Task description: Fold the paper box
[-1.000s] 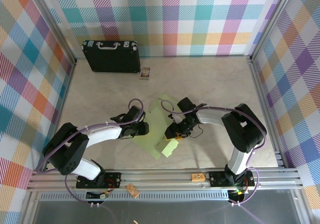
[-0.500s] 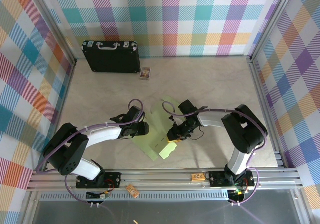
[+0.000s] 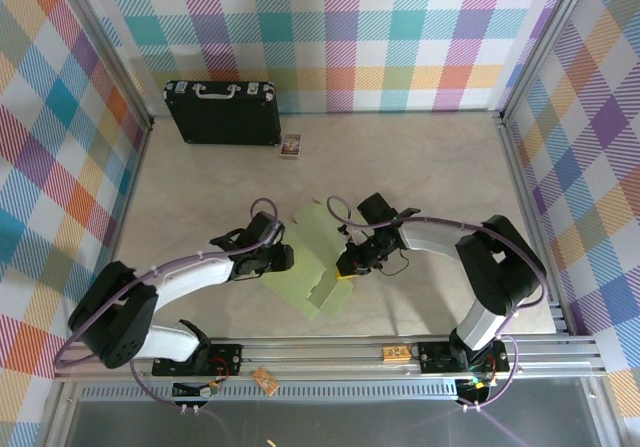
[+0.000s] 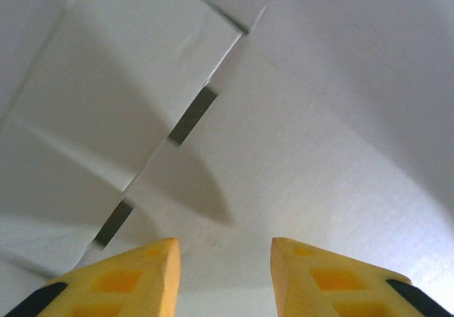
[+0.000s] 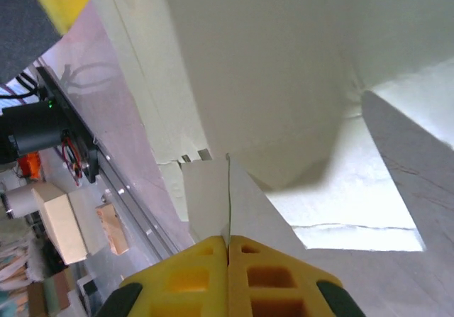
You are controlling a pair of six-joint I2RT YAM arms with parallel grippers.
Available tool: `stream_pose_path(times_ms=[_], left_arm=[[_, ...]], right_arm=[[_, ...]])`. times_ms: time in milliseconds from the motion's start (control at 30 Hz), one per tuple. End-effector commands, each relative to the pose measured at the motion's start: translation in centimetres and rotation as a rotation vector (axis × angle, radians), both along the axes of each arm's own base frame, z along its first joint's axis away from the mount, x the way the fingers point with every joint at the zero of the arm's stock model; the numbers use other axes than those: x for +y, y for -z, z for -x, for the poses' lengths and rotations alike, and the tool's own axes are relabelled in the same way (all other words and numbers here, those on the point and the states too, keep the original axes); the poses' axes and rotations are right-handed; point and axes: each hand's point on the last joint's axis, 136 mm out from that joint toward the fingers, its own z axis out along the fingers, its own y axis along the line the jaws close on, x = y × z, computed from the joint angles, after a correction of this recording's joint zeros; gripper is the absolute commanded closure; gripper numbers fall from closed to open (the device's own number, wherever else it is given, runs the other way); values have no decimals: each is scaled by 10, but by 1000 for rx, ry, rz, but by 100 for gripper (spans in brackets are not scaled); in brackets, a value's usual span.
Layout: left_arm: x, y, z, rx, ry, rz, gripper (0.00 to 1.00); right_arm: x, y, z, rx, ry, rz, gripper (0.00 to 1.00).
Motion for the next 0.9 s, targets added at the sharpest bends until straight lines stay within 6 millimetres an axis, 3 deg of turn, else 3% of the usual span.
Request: stream_pose_path(times_ms=[0,100,233,333,400,500,600,733,867], left_arm=[[16,-42,-6,-80,-73,-7,56],[35,-79,-5,-175,-135,-16,56],[57,-121,8,-285,-172,15,55],[74,-135,19,-340,-201,17,54],[85,-139,25,-363,-235,8,54],[92,-139,29,-379,-264,21,55],[96,-139,31,-388,-283,26,55],[105,-137,33,-393,-314,6,56],[117,-128,34,-370,-373,-48,57]], right_arm=[[-16,-20,-22,-136,6,154,100],[-31,-42,-45,-261,24,272,100],[-66,-96,-93,-506,92,506,100],[-99,-142,-129,-721,155,738,100],[-104,-161,-141,-850,135,863,100],[-99,-150,-146,-960,26,1070,100],[-92,-113,-142,-974,-82,1228,100],[-80,-71,-132,-977,-147,1265,100],[-70,-57,-128,-1022,-163,1237,93]])
